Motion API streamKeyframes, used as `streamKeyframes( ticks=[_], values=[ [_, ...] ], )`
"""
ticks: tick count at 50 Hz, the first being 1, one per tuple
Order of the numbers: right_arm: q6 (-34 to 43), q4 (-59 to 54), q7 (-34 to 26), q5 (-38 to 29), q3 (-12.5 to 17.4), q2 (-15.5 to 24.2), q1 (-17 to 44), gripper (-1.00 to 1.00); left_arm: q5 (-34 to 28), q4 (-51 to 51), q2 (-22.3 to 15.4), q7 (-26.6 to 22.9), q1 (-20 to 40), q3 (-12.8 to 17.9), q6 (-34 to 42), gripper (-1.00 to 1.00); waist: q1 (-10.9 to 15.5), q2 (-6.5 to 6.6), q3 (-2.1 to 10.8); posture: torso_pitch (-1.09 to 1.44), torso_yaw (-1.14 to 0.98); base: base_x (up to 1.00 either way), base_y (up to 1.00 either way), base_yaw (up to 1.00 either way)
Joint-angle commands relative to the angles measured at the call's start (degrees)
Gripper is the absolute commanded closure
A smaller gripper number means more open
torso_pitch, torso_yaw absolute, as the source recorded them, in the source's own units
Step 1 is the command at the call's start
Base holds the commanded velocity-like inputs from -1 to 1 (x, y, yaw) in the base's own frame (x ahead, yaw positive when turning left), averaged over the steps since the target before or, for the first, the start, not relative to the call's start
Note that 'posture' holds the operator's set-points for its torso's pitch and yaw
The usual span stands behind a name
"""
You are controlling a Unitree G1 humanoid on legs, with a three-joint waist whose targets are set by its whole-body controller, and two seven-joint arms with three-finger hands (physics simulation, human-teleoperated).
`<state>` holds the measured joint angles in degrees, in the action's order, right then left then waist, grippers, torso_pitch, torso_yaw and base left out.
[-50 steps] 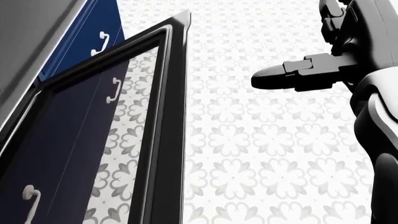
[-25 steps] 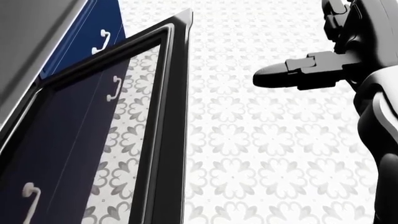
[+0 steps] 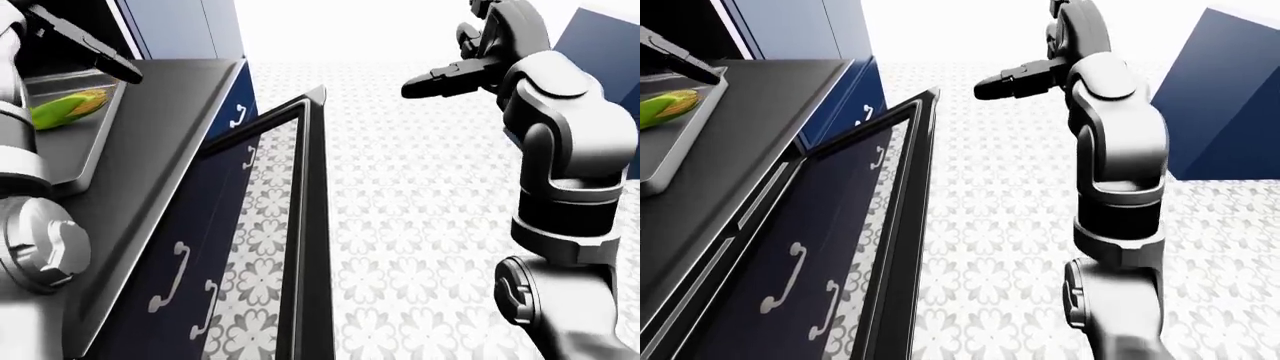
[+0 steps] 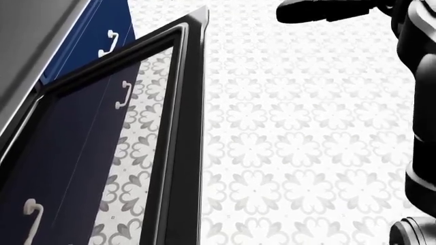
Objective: Place the corn on the top rack of the oven.
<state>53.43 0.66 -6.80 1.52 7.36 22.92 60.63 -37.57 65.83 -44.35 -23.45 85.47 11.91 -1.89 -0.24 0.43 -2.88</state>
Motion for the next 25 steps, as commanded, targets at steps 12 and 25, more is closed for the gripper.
streamKeyframes(
  ticks=[12, 25],
  values=[
    [-9.5, -15.5, -4.1, -5.4, -0.1, 1.2, 12.7, -1.0, 22.4, -13.0, 3.9, 8.9, -3.1, 1.4, 10.2, -1.0, -0.1, 0.43, 1.67, 0.0, 0.0, 0.0, 0.0, 0.0],
    [-16.1, -22.4, -4.9, -7.2, 0.2, 1.0, 17.2, -1.0, 33.3, -22.6, 7.6, 15.3, -6.3, 0.9, 7.1, -1.0, 0.1, 0.29, 1.4, 0.0, 0.0, 0.0, 0.0, 0.0]
  ],
)
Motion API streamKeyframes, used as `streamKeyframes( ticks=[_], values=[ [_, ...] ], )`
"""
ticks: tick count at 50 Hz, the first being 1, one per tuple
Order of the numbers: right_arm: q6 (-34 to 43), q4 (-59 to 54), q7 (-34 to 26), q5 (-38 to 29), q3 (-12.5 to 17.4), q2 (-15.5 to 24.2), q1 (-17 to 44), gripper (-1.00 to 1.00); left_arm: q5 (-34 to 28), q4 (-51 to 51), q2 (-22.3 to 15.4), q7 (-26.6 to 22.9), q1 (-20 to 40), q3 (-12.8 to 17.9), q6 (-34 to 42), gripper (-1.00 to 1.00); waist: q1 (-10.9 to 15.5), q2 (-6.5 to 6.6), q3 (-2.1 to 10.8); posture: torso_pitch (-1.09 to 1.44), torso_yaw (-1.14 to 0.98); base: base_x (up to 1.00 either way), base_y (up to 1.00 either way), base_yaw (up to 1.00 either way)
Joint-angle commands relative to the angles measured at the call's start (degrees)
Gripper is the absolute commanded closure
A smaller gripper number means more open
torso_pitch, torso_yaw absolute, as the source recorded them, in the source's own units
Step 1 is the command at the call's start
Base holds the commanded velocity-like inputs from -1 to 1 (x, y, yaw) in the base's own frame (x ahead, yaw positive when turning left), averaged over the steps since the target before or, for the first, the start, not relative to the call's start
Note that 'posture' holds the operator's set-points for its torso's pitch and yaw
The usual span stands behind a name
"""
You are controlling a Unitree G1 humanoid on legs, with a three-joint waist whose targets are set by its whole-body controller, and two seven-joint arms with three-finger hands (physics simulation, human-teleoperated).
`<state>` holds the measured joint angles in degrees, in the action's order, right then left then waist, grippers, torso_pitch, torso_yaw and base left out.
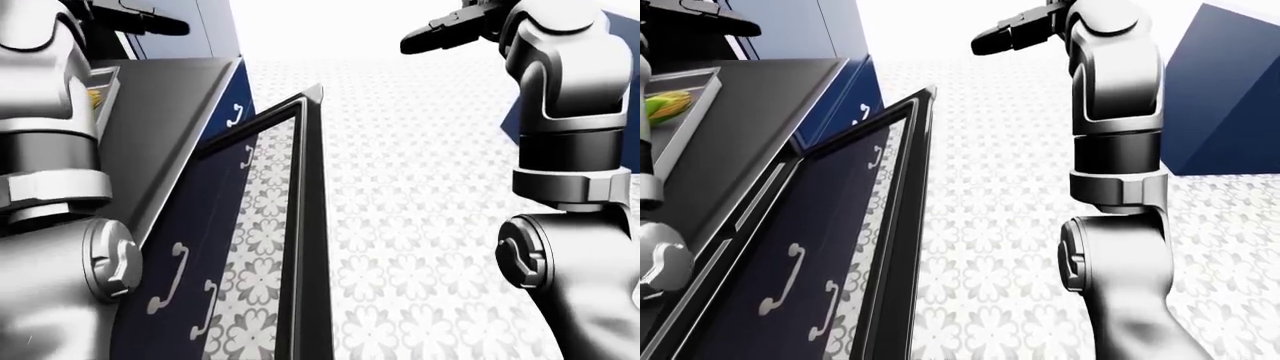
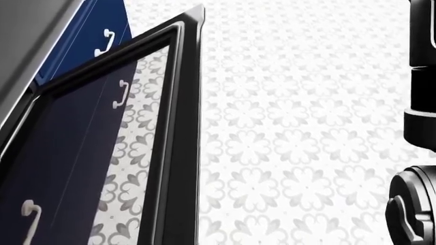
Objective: Place the corn on the top rack of the oven.
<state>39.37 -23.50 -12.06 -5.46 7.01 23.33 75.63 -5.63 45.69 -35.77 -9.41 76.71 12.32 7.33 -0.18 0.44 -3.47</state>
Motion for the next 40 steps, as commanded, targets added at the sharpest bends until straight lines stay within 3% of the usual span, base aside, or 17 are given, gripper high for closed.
streamKeyframes(
  ticks=[1, 11, 40],
  values=[
    [-2.9, 1.1, 0.4, -0.4, 0.5, 0.7, 2.4, -1.0, 2.2, -2.5, -1.0, 2.0, 2.6, 0.9, -2.7, -1.0, 0.0, 0.26, 1.98, 0.0, 0.0, 0.0, 0.0, 0.0],
    [-10.3, -2.9, -0.1, -1.3, 0.2, 1.0, 6.1, -1.0, 9.4, -3.5, -0.7, 4.0, 4.2, 1.3, -8.8, -1.0, 0.0, 0.32, 1.7, 0.0, 0.0, 0.0, 0.0, 0.0],
    [-27.5, -1.2, -1.7, -6.4, -0.4, 1.1, 6.8, -1.0, 19.8, -10.8, 2.0, 8.6, 1.1, 0.8, -17.7, -1.0, 0.0, 0.58, 1.44, 0.0, 0.0, 0.0, 0.0, 0.0]
  ],
)
